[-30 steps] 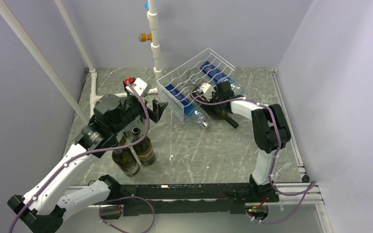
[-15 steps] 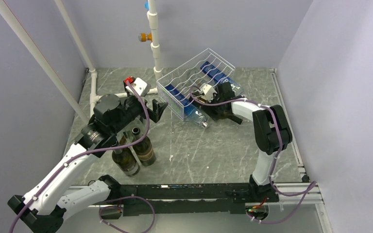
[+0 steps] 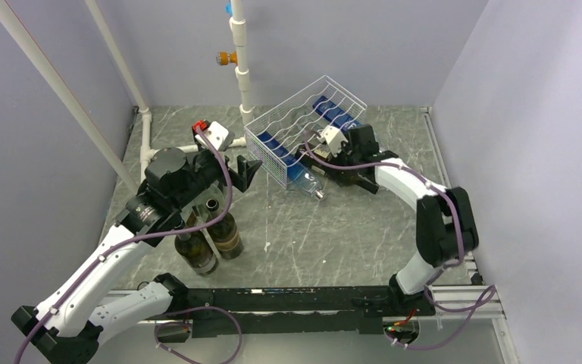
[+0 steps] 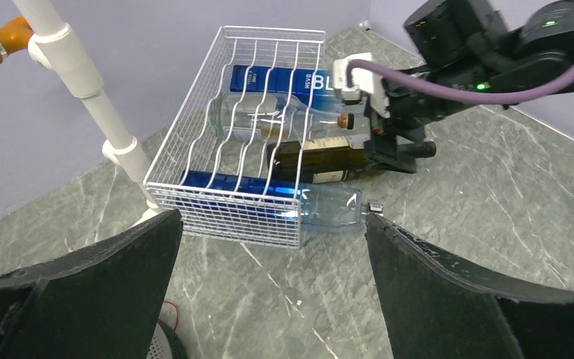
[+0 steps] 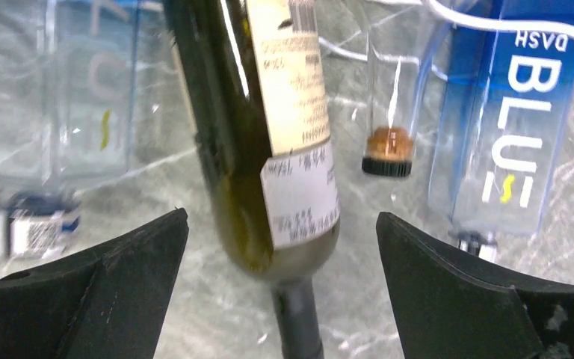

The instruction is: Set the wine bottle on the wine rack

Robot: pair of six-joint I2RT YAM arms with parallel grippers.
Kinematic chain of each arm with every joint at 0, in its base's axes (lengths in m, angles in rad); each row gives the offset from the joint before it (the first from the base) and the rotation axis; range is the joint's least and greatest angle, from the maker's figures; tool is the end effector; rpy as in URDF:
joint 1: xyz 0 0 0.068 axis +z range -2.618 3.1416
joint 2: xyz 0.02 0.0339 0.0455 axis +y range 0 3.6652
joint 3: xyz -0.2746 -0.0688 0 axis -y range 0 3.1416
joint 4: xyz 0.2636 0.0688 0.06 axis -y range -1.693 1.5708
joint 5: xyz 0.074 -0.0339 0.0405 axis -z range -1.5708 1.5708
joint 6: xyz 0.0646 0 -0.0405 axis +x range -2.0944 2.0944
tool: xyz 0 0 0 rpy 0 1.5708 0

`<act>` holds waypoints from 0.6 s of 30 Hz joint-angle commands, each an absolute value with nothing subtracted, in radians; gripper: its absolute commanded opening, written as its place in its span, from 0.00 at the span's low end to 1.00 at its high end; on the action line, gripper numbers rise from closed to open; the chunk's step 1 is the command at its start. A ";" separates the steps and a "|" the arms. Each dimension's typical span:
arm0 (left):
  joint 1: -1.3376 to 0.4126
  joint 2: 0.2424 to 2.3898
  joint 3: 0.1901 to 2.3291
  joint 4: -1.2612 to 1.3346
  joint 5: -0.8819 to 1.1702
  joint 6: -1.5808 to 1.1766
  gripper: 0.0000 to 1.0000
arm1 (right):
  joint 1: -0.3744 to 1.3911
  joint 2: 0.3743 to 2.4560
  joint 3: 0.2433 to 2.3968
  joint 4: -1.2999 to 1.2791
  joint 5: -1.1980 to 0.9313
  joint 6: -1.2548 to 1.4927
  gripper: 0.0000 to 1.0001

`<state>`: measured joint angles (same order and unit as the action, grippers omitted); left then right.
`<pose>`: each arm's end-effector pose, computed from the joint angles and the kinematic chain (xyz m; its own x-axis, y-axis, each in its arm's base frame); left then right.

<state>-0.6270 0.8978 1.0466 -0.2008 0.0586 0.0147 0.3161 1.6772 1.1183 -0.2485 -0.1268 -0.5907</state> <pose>0.1913 -0.1432 0.4194 -0.0328 0.0419 -0.9986 0.6336 0.7736 0.0116 0.3776 0.1321 0.1979 -0.3523 -0.6965 -0.6251 -0.7076 0.6354 -0.3092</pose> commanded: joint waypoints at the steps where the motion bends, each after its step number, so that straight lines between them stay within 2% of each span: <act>1: -0.623 0.862 1.071 -0.162 0.076 0.007 0.99 | 0.313 1.523 1.031 -0.295 -0.131 -0.572 1.00; 7: -0.624 0.850 1.059 -0.151 0.069 0.006 0.99 | 0.301 1.455 0.923 -0.311 -0.098 -0.547 0.99; 18: -0.640 0.839 1.053 -0.150 0.052 -0.018 0.99 | 0.274 1.546 0.901 -0.286 -0.006 -0.552 0.87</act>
<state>-0.6346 0.8589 1.0466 -0.1898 0.0559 -0.0113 0.2859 1.4967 0.8902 -0.3294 -0.0490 -0.5579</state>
